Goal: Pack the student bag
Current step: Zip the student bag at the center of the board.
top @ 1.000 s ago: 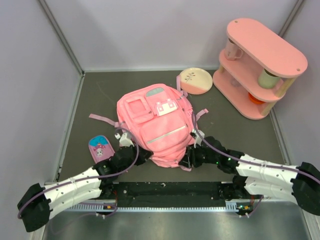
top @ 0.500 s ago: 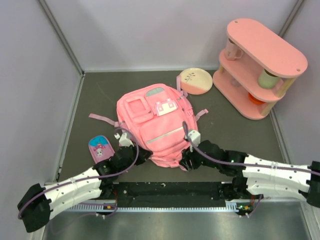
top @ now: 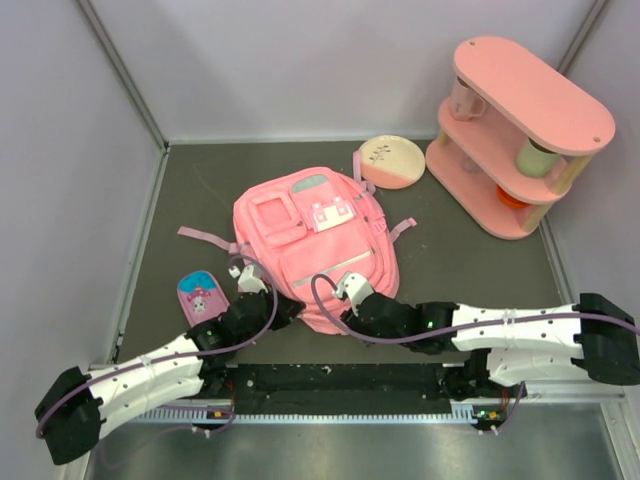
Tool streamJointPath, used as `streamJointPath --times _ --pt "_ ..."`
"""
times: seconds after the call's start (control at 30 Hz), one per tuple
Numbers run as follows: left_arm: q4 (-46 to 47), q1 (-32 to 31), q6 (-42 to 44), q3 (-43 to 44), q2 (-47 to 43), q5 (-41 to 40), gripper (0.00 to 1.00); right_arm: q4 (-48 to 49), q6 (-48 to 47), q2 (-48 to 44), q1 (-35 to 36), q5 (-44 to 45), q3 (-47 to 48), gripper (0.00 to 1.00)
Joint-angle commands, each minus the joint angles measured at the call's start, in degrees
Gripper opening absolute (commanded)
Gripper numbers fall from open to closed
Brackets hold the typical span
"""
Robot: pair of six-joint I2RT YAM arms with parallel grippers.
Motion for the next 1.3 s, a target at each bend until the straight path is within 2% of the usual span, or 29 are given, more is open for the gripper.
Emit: streamJointPath --times 0.0,0.33,0.47,0.63,0.73,0.8,0.97,1.1,1.27 --pt "2.3 1.1 2.7 0.1 -0.2 -6.5 0.0 0.1 -1.8 1.1 3.7 3.9 2.6 0.49" --pt "2.5 1.0 2.5 -0.2 -0.7 -6.5 0.0 0.7 -1.8 6.9 6.0 8.9 3.7 0.42" --pt "2.5 1.1 2.5 -0.2 -0.5 -6.4 0.0 0.9 -1.3 10.5 6.2 13.8 4.8 0.34" --pt "2.5 1.1 2.4 -0.5 -0.7 -6.5 0.0 2.1 -1.8 10.7 6.4 14.0 5.3 0.25" --pt "2.6 1.1 2.4 -0.6 -0.6 -6.5 0.0 2.6 -1.8 10.1 6.4 13.2 5.6 0.1" --pt "2.6 1.1 2.5 -0.6 -0.5 -6.5 0.0 2.3 -1.9 10.0 6.4 12.6 5.9 0.07" --pt "2.2 1.1 2.5 -0.6 -0.5 -6.6 0.0 1.5 -0.9 7.3 6.3 9.6 5.5 0.04" --pt "2.4 1.1 2.5 -0.8 -0.4 -6.5 0.0 0.9 0.2 4.5 6.1 7.5 4.9 0.06" --pt "3.0 1.1 2.5 -1.2 0.0 -6.1 0.0 0.2 5.6 1.8 1.5 0.5 3.9 0.06"
